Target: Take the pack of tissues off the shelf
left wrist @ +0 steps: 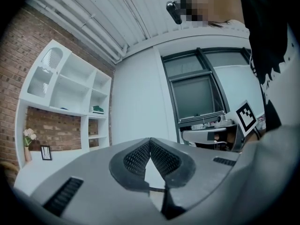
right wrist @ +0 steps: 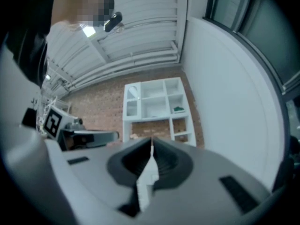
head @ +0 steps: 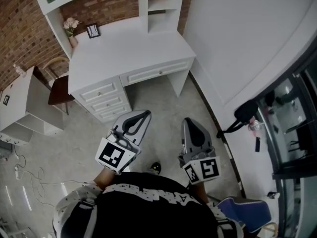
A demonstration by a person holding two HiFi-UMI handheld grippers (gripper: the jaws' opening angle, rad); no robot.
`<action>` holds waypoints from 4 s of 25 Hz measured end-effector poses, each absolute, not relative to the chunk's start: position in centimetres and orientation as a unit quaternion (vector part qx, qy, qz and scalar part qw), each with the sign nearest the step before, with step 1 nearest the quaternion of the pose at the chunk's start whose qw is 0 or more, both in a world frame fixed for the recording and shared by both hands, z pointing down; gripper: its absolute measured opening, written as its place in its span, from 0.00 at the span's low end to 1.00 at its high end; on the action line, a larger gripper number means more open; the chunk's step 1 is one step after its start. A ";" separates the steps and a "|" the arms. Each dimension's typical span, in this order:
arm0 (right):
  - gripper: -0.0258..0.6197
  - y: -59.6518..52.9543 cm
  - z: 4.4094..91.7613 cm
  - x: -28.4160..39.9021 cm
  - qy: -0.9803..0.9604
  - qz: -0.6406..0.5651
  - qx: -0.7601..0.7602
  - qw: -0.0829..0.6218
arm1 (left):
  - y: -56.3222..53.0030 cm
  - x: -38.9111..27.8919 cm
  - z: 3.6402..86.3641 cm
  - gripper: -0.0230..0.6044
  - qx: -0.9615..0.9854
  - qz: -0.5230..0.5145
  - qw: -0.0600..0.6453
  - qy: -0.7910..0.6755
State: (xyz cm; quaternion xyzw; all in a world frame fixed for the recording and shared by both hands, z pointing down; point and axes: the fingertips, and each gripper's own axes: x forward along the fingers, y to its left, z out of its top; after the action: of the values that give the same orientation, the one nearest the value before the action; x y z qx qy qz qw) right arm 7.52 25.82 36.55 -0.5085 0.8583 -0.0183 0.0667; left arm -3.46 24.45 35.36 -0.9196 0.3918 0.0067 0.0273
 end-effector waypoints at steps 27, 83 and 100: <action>0.09 22.3 36.4 10.6 0.853 0.003 -0.517 0.065 | 19.8 -0.7 34.8 0.09 -0.922 0.028 0.052 0.382; 0.09 -11.2 36.2 9.0 0.836 0.008 -0.549 0.027 | -15.2 -3.0 36.1 0.09 -0.932 0.045 0.039 0.359; 0.09 -20.2 35.9 5.1 0.849 0.009 -0.527 0.029 | -22.9 -7.9 36.8 0.09 -0.918 0.045 0.030 0.393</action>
State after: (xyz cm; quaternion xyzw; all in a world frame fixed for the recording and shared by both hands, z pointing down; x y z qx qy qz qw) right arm 5.09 -20.16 35.91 -0.5273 0.8492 0.0093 0.0288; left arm -7.86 -22.89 36.83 -0.9180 0.3930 0.0449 0.0297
